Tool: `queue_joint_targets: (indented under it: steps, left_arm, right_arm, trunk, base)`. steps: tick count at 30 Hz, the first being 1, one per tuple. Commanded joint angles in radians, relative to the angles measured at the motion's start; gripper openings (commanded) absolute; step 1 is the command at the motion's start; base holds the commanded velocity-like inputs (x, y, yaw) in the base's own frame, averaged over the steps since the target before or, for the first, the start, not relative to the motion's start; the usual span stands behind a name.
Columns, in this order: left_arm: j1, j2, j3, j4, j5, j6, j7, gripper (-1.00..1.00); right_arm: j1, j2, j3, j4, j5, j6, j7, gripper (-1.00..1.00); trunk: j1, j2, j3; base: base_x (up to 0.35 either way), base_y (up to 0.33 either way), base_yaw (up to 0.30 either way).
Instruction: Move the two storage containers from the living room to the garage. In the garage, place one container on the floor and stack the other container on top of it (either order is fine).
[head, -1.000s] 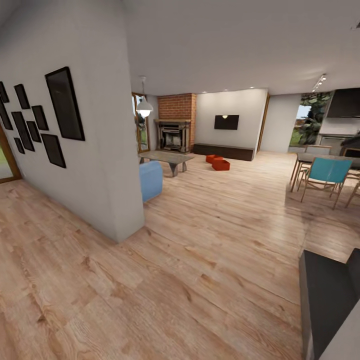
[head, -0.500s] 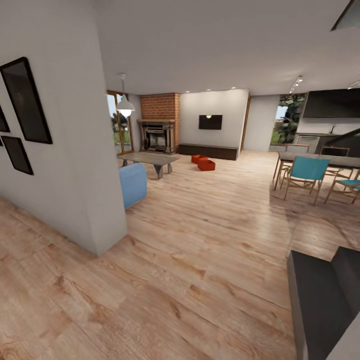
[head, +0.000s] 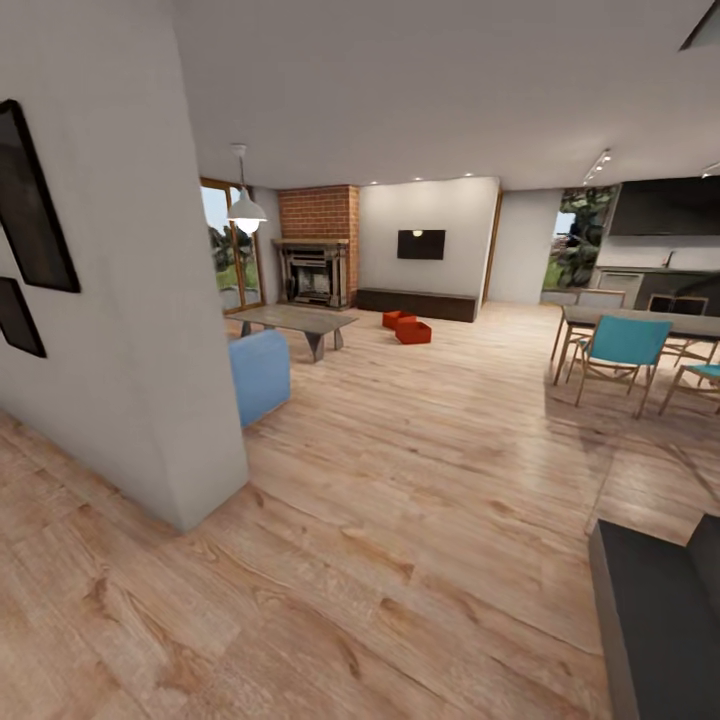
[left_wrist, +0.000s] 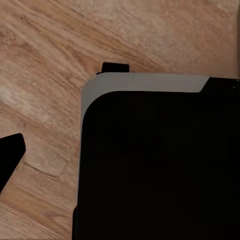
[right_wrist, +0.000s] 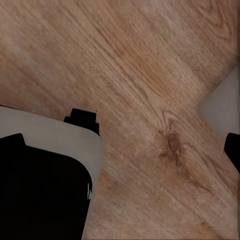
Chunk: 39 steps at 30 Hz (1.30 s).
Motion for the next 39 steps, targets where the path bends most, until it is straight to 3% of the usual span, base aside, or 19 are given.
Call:
queue_joint_targets:
  steps: [1, 21, 39]
  left_arm:
    - [0.000, 0.000, 0.001, 0.000, 0.009, -0.001, -0.001, 1.00]
    - [0.000, 0.000, 0.000, -0.001, 0.009, -0.001, -0.001, 1.00]
    - [0.000, 0.000, 0.001, 0.000, 0.009, -0.001, -0.001, 1.00]
  right_arm:
    - [-0.001, 0.001, 0.008, 0.003, -0.008, -0.006, 0.000, 1.00]
    - [-0.001, -0.001, 0.008, 0.003, -0.006, -0.010, 0.000, 1.00]
    - [-0.001, 0.000, 0.008, 0.003, -0.005, -0.009, 0.000, 1.00]
  trunk:
    - [0.001, 0.000, -0.001]
    - [0.001, 0.000, -0.001]
    - [0.001, 0.000, -0.001]
  base:
    - [0.323, 0.000, 0.000]
    - [0.323, 0.000, -0.005]
    - [0.323, 0.000, -0.173]
